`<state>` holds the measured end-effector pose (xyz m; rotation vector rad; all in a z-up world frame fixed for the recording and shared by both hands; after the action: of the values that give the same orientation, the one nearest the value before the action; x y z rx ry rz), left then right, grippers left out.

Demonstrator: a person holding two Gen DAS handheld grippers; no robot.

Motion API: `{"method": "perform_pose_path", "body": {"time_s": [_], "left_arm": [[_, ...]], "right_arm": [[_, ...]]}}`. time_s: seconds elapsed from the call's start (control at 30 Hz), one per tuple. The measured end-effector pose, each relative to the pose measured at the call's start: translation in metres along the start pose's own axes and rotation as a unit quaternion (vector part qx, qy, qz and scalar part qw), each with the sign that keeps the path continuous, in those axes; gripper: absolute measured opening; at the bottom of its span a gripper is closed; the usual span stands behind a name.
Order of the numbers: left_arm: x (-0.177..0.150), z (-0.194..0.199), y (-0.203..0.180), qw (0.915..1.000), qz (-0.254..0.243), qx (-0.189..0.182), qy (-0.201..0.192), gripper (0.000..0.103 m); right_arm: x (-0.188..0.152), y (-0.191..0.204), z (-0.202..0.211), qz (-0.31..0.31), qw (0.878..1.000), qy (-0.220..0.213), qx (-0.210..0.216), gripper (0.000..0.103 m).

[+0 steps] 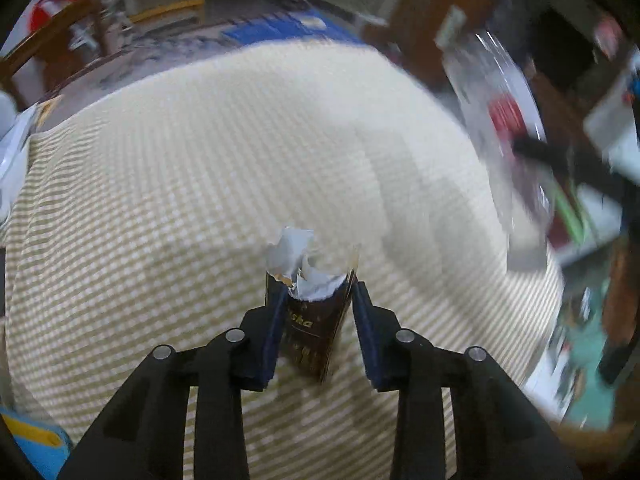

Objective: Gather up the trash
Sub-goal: 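Grasp the brown cigarette pack with the left tool while the right grasps the clear bottle, then carry the cigarette pack and plastic bottle over the red bucket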

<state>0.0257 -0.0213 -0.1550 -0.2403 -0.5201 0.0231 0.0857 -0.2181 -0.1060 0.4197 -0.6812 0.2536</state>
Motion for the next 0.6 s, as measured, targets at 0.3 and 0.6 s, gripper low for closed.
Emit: {"method": "perform_pose_path", "body": {"time_s": [0.3, 0.6], "left_arm": [[0.062, 0.031, -0.042, 0.9961, 0.029, -0.023, -0.080, 0.007], [0.058, 0.023, -0.055, 0.9950, 0.044, -0.033, -0.083, 0.003]], "right_arm": [[0.007, -0.035, 0.038, -0.014, 0.999, -0.037, -0.016, 0.050], [0.006, -0.066, 0.056, -0.029, 0.998, -0.044, -0.028, 0.050]]}}
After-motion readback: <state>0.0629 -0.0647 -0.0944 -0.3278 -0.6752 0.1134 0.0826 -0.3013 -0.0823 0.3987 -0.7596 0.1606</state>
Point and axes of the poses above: each gripper's, at about its wrist camera, not at the fingertips, and z roughly against the way its jaws point, y to its left, x to its top, the point moved 4 cm from there along -z, roughly the way its jaws point, and after that the axes turned 3 degrees about -y, right-handed, at the moved point
